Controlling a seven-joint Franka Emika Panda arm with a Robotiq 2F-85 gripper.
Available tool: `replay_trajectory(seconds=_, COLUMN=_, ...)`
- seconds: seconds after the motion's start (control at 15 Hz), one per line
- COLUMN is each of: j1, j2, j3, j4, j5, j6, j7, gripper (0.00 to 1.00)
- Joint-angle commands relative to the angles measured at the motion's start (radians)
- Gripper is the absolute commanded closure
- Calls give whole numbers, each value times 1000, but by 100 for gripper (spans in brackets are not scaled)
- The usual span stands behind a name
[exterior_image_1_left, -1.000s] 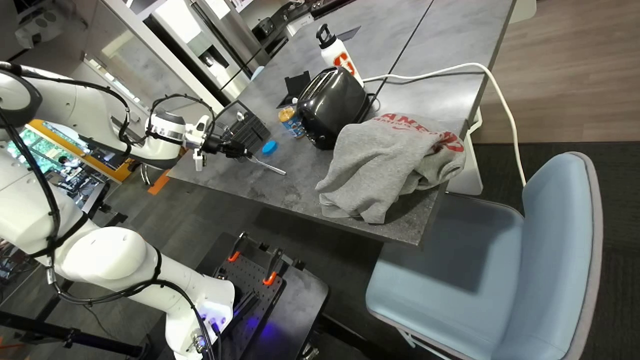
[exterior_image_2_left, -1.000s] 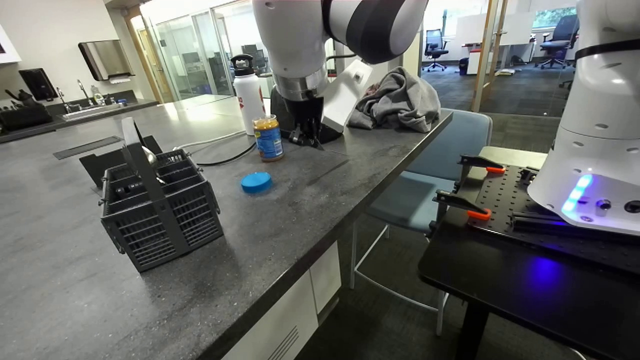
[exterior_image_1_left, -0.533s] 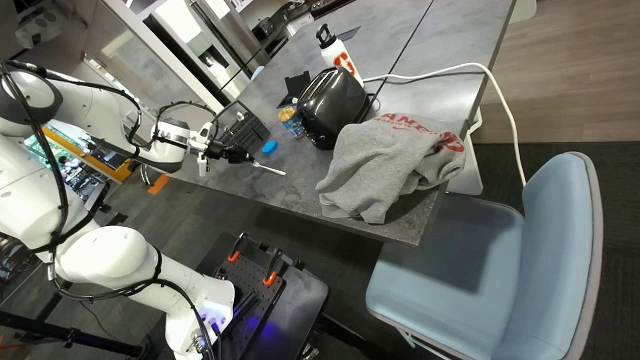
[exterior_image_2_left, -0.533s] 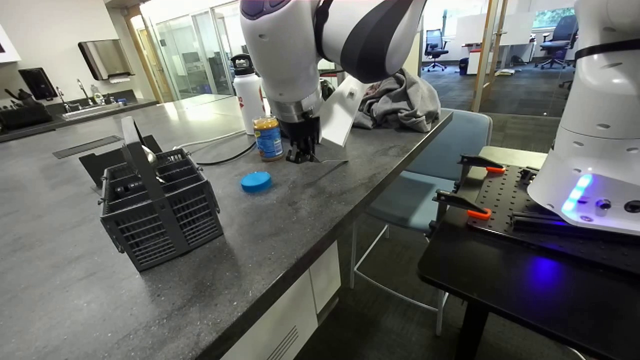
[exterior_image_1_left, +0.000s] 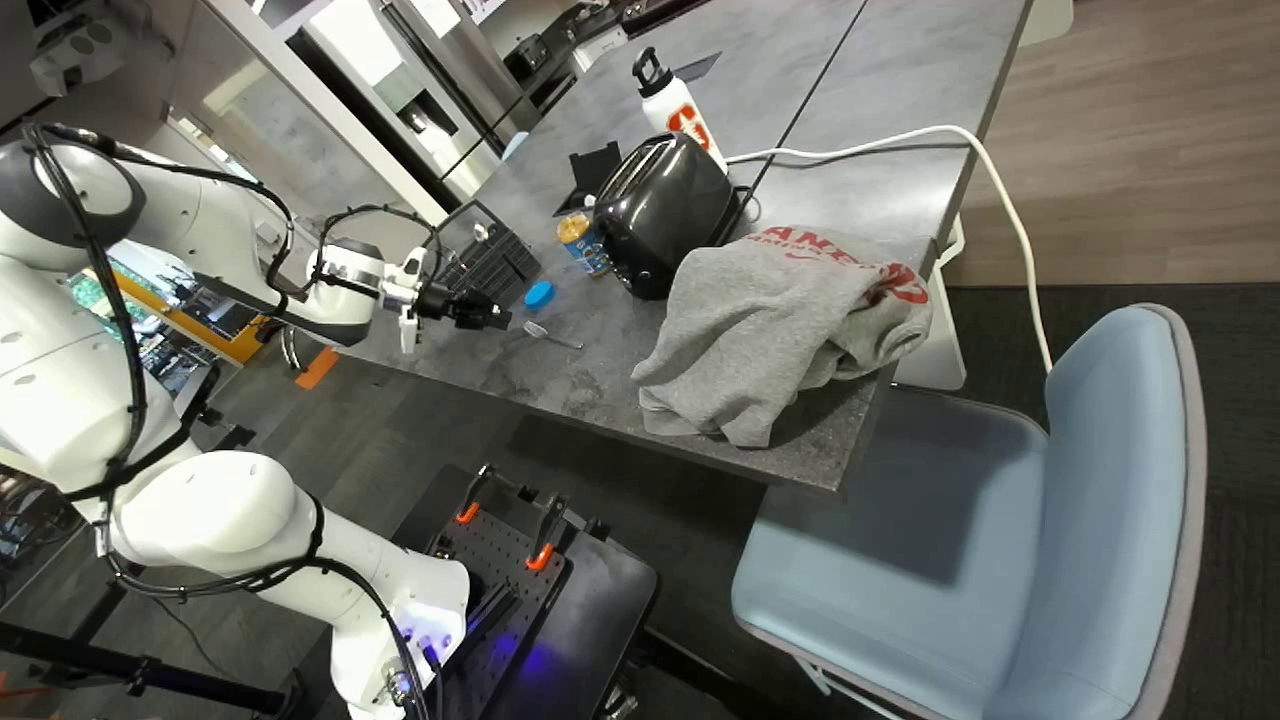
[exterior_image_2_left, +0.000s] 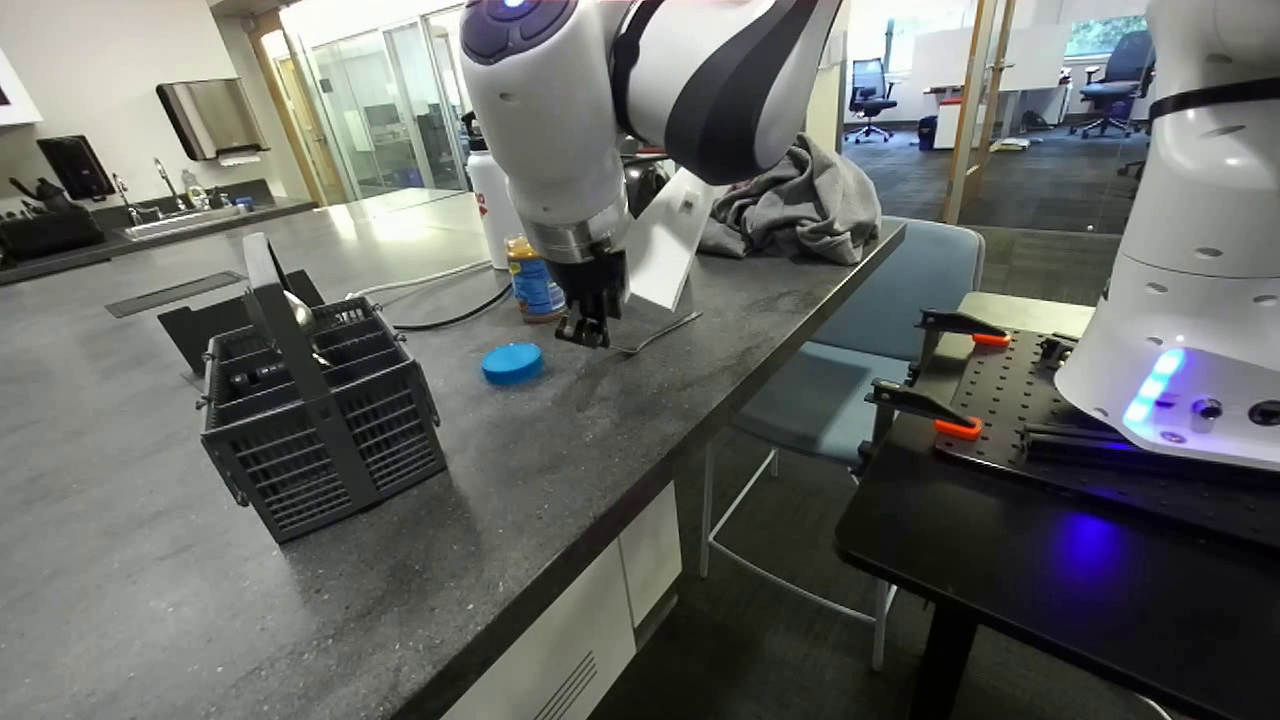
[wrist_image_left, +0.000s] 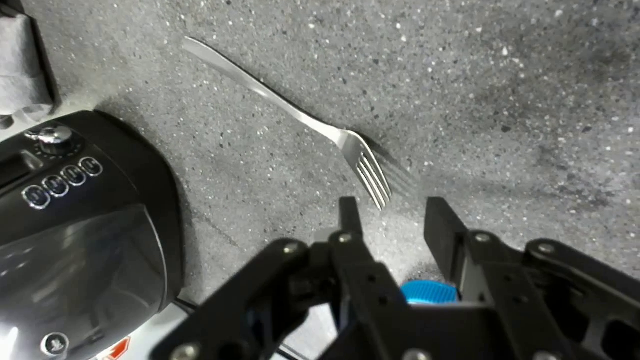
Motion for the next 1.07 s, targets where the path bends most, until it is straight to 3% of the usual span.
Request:
replay_trajectory(seconds=0.0, j1=1, j2=-38, j3=7, j4=3, j5=43, j6=-15, j7=-3, gripper=28)
replay_trajectory(seconds=0.27, j1=-30, j2=-144, j3=10, j4=-45, j5=116, j6=65, j7=-40, gripper=1)
replay_trajectory(seconds=1.0, j1=-110, j2=-410, j3=-6, j4=-145, j5=400, j6=328, j7=-316, gripper=0)
